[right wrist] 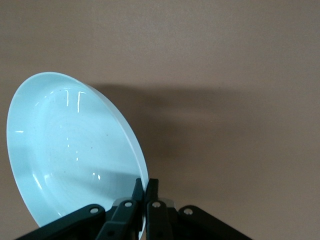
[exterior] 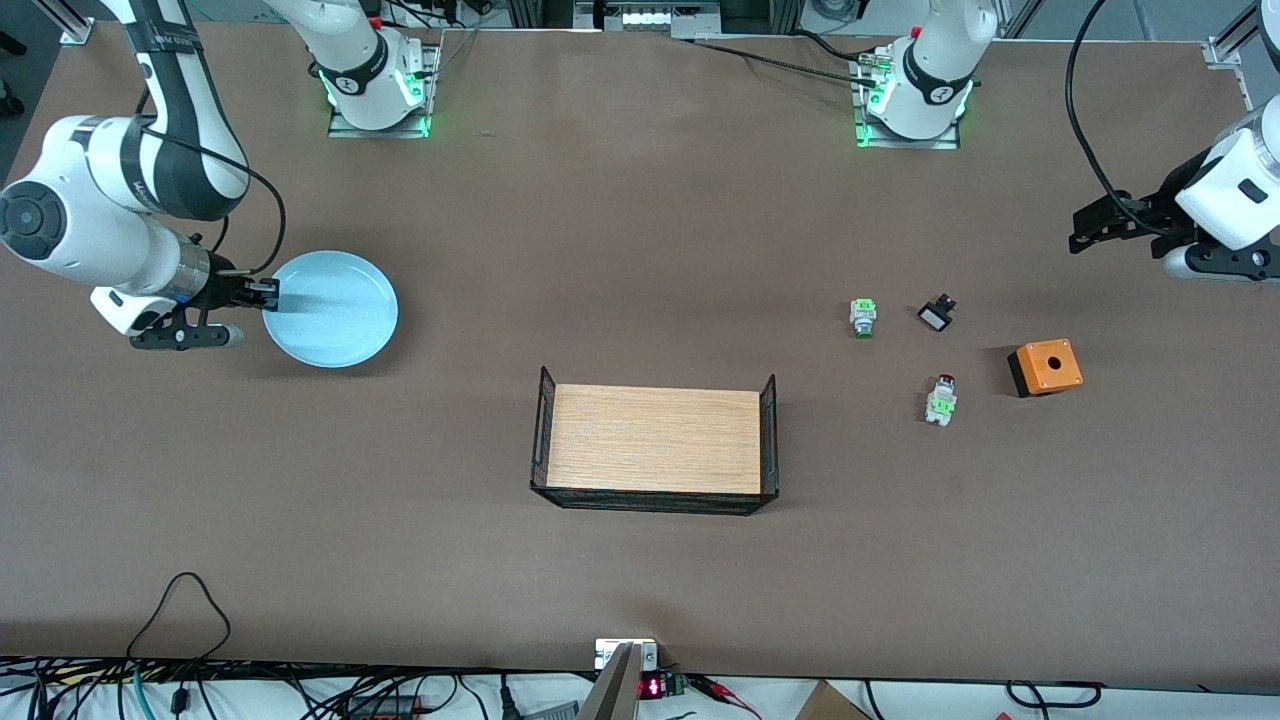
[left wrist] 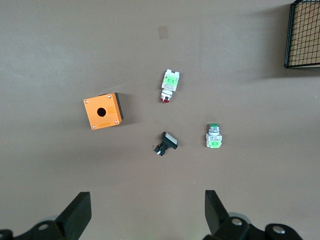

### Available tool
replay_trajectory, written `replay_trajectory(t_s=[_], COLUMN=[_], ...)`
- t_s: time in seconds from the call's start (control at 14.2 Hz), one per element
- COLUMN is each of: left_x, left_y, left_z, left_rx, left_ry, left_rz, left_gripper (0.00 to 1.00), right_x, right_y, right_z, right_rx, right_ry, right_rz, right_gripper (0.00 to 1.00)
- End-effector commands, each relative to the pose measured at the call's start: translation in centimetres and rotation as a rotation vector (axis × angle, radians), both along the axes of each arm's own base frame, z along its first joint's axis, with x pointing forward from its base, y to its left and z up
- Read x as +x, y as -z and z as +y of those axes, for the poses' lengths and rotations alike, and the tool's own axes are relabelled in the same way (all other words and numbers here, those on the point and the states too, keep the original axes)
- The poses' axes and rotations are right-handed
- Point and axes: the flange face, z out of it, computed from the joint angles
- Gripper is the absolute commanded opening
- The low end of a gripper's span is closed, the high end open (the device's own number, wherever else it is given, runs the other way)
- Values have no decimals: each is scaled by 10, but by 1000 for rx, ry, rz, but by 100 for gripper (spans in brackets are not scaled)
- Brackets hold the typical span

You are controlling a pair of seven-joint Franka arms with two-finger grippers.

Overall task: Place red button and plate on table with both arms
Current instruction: 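Lower the plate onto the table beside the tray with the right gripper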

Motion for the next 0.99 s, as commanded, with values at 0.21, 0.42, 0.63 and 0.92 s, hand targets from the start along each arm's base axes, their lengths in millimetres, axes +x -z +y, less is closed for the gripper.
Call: replay_trajectory(t_s=[0.21,0.42,0.63,0.92], left_x=[2,1,1,1], left_y=[-4,-3,-3,-3], left_z=[2,2,3,4], left_rx=[-14,-14,-14,-14], left_ry=[-6,-7,-9,-9], left_rz=[5,6,6,6], left_gripper=[100,100,100,100], right_x=[-25,-34,-47,-59], right_y=[31,53,69,90], right_z=[-12,-16,-16,-16], right_rx=[-1,1,2,1], right_ry=[-43,-42,-38,-38], right_rz=[-45,-30,-26,-27], right_gripper=[0,0,0,0])
